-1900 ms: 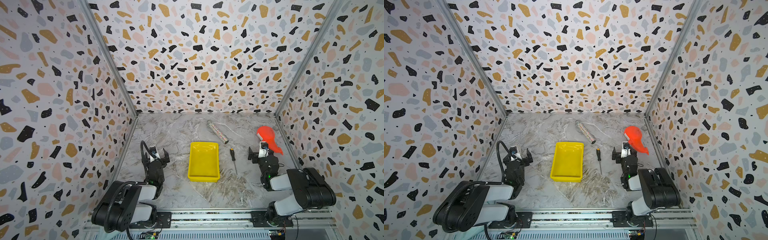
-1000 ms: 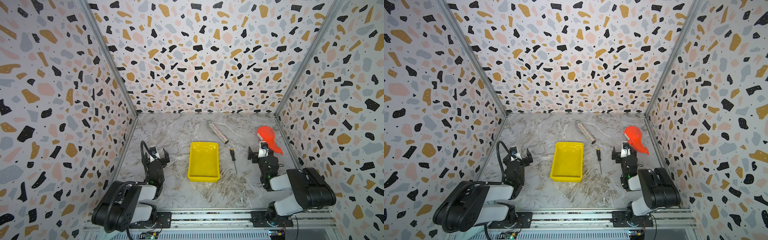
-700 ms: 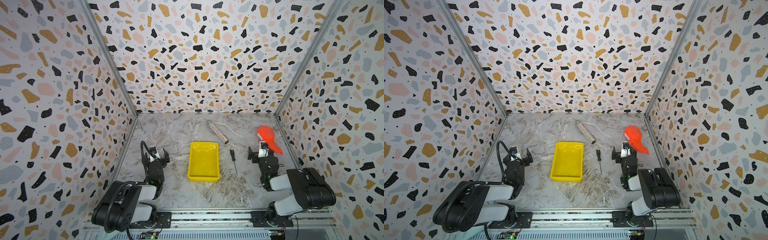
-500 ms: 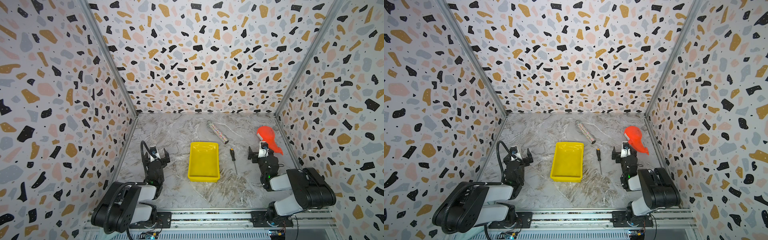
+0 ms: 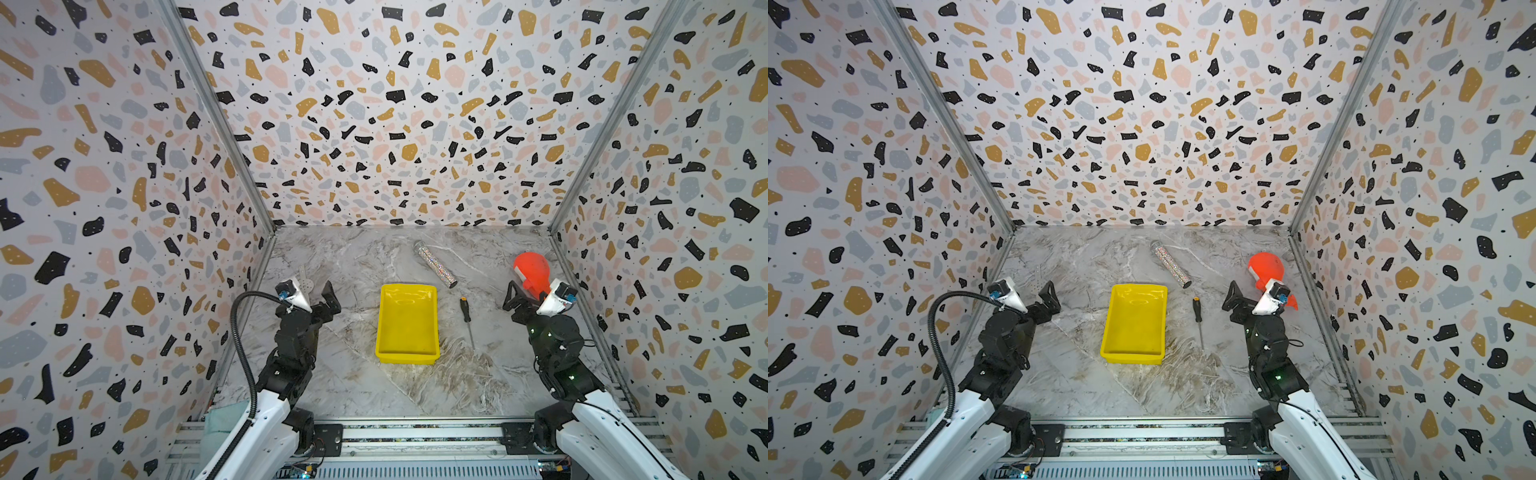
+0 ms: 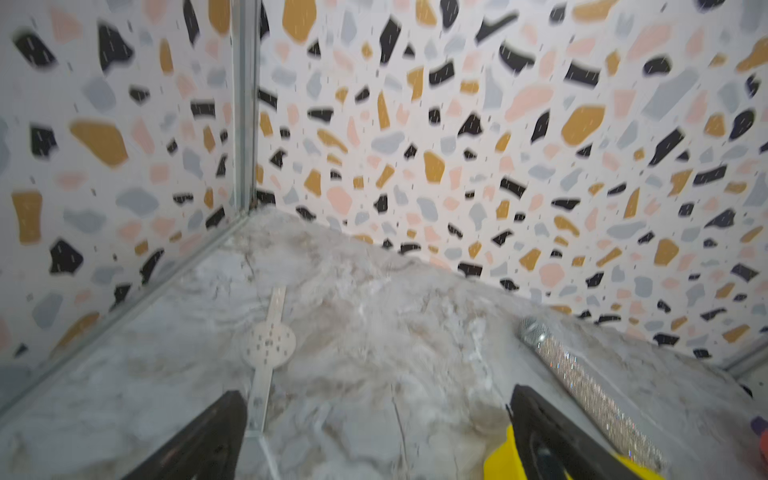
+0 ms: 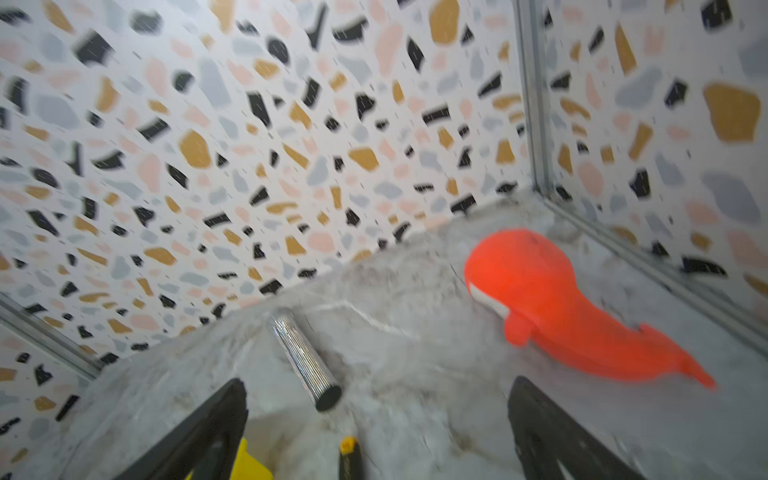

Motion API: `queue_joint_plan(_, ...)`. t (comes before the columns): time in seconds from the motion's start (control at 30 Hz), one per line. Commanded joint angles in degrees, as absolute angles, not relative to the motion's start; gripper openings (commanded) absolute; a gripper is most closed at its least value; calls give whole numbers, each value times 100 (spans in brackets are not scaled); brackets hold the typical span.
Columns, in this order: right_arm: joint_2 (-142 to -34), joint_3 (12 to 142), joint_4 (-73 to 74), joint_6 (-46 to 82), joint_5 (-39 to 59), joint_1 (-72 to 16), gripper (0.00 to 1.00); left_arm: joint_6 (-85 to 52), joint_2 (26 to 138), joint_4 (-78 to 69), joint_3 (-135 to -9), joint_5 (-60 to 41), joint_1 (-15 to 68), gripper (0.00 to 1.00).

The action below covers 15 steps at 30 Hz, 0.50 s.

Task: Put the screwdriver in the bin
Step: 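Close the right gripper on the screwdriver handle while the left arm lifts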

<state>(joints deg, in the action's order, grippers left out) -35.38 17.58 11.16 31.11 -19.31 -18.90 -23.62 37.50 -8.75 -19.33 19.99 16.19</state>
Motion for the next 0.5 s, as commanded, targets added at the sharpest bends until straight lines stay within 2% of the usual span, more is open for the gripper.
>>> queue_joint_plan(0.0,-3461,1362,-548,3751,-1335,-1796,100,-2839,3645,-22,-1728,1901,1617,100)
queue_joint_plan(0.2,-3528,1232,-151,3615,-1573,-2149,100,-3124,3939,244,-1809,2260,1613,100)
queue_joint_plan(0.4,-4727,1665,-29,3573,-2141,-2752,98,-3308,4308,456,-1947,2431,1616,100)
queue_joint_plan(0.47,-5352,2045,-52,3510,-2047,-2787,99,-3465,4398,592,-1986,2588,1615,100)
